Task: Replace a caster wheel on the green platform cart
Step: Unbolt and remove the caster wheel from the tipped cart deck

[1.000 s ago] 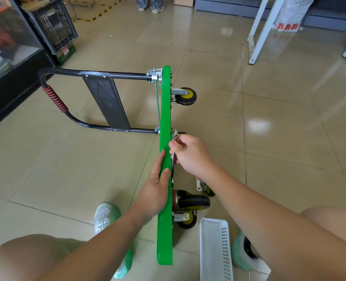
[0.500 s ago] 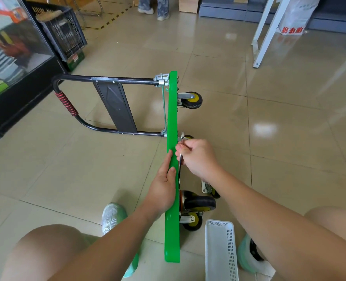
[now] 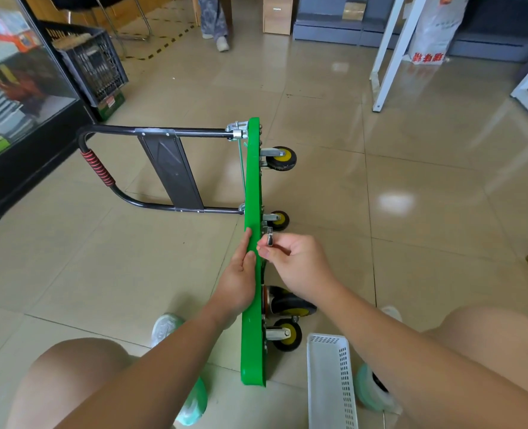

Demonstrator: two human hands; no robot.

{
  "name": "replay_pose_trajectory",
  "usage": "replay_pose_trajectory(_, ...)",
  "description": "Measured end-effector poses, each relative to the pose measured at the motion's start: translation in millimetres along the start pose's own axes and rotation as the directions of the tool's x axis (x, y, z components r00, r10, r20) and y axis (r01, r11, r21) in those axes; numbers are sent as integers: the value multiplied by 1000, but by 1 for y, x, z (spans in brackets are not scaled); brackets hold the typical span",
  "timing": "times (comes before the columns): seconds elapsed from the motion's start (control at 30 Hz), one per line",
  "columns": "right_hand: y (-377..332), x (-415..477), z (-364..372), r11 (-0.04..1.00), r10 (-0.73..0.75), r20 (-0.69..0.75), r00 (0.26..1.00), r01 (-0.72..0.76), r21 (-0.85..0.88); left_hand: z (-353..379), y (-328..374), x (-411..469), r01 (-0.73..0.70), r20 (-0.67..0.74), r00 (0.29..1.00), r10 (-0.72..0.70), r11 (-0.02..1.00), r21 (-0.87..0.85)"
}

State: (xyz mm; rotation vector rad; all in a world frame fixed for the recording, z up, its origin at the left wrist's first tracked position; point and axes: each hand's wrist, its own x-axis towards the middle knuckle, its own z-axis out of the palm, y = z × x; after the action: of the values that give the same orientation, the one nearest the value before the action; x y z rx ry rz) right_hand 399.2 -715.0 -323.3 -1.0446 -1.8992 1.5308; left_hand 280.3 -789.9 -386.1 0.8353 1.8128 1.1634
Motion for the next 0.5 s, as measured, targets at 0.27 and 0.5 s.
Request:
replay_pose_trajectory(0.27, 7, 15, -11, 998, -67, -133, 989, 69, 4, -1, -2, 0, -20, 16, 1000, 19, 999, 41)
replay_pose_trajectory(0.5, 10, 65, -28, 993, 106, 47, 993, -109, 52, -2, -2, 1, -4, 47, 999, 2, 999, 32)
